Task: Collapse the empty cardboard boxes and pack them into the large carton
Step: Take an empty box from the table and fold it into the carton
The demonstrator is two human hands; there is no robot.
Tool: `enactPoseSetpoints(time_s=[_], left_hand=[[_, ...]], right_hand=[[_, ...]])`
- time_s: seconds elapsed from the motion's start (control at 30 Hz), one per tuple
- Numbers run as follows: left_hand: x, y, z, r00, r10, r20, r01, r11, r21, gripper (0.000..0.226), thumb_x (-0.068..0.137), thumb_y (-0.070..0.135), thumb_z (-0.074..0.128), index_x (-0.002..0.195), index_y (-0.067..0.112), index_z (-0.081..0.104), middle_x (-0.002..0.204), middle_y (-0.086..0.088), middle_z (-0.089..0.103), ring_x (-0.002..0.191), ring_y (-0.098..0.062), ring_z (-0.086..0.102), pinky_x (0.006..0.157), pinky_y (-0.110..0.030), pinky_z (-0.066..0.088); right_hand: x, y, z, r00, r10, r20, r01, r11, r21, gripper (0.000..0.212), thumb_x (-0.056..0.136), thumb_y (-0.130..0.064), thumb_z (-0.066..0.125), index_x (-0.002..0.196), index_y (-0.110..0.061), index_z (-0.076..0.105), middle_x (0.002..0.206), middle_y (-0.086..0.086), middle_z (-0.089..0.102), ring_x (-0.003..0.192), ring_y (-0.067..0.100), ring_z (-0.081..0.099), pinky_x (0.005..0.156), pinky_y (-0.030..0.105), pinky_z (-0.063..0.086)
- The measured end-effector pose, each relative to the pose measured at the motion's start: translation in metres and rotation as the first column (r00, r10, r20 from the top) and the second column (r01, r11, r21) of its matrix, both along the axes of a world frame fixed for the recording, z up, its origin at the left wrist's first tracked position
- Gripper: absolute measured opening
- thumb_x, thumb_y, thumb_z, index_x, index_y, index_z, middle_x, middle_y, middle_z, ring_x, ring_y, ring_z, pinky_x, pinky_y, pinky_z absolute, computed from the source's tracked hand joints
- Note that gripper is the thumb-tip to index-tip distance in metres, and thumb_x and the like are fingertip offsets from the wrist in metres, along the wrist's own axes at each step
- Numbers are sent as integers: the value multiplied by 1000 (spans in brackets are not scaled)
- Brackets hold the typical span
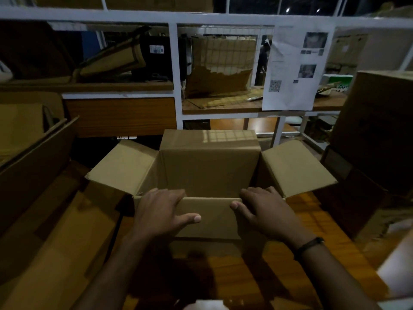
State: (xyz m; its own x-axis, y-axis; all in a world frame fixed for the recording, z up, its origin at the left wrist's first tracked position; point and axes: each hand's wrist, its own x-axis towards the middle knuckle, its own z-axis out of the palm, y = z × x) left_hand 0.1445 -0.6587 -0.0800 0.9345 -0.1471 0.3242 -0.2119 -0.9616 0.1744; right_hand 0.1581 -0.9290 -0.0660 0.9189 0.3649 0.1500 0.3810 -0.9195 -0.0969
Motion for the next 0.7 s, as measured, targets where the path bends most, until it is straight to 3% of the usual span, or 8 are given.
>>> enactPoseSetpoints(time_s=[0.07, 0.17, 0.27, 0.33, 0.43, 0.53, 0.6, 0.7], left_hand=[[2, 8, -1, 999, -41, 27, 41, 999, 4, 55, 73, 92, 47, 77, 38, 47, 73, 21, 51, 71, 6, 44, 73, -31, 36], [7, 22, -11, 989, -79, 124, 88, 994, -65, 58, 81, 89, 39, 68, 34, 48, 62, 17, 49, 63, 4, 45, 69, -29, 33], [14, 35, -19, 973, -71, 221, 120, 969, -214, 69, 96, 77, 25, 59, 26, 52, 54, 8, 47, 58, -3, 45, 71, -34, 31], [22, 45, -21, 962, -58, 268, 135, 951, -279, 69, 101, 70, 23, 55, 26, 50, 53, 6, 46, 58, -6, 45, 72, -35, 30], [36, 52, -22, 966, -9, 258, 107, 922, -371, 61, 101, 66, 29, 55, 31, 47, 60, 7, 47, 67, -5, 45, 77, -40, 32], [49, 53, -23, 973, 97, 208, 5, 897, -442, 60, 100, 66, 31, 63, 27, 59, 79, 7, 59, 90, -9, 49, 92, -48, 38], [53, 47, -20, 985, 125, 119, -60, 895, -442, 66, 97, 75, 22, 82, 32, 70, 110, 7, 64, 120, -18, 46, 106, -53, 33], [38, 17, -16, 992, 129, 11, -116, 920, -374, 74, 90, 81, 12, 117, 38, 67, 153, 6, 43, 151, -21, 18, 122, -55, 14]], right_hand=[[3, -18, 13, 999, 3, -43, -2, 999, 40, 29, 105, -54, 34, 97, -37, 56, 92, -13, 59, 89, 4, 52, 104, 35, 35], [12, -55, 29, 997, -29, -69, 40, 985, 168, 26, 105, -45, 44, 89, -33, 61, 88, -10, 62, 83, 4, 55, 98, 38, 46], [13, -90, 33, 961, 105, -256, 4, 920, 393, 13, 100, -39, 58, 106, -35, 69, 118, -15, 62, 113, 0, 55, 99, 32, 49], [11, -107, 32, 909, 265, -323, -82, 871, 484, 17, 96, -47, 62, 111, -46, 69, 130, -27, 58, 132, -11, 40, 109, 30, 38], [7, -114, 29, 853, 341, -395, -99, 849, 520, 31, 89, -55, 68, 119, -56, 63, 140, -35, 48, 141, -13, 25, 113, 32, 27], [2, -99, 21, 876, 258, -407, -56, 893, 446, 34, 89, -44, 72, 117, -60, 61, 139, -38, 36, 140, -4, 24, 116, 37, 28], [-2, -85, 11, 932, 187, -312, -69, 933, 353, 29, 87, -51, 71, 113, -59, 60, 133, -40, 37, 140, 1, 23, 118, 44, 26], [-12, -69, 3, 984, 134, -118, -103, 964, 244, 27, 85, -62, 65, 110, -58, 54, 127, -39, 38, 139, 0, 20, 122, 45, 15]])
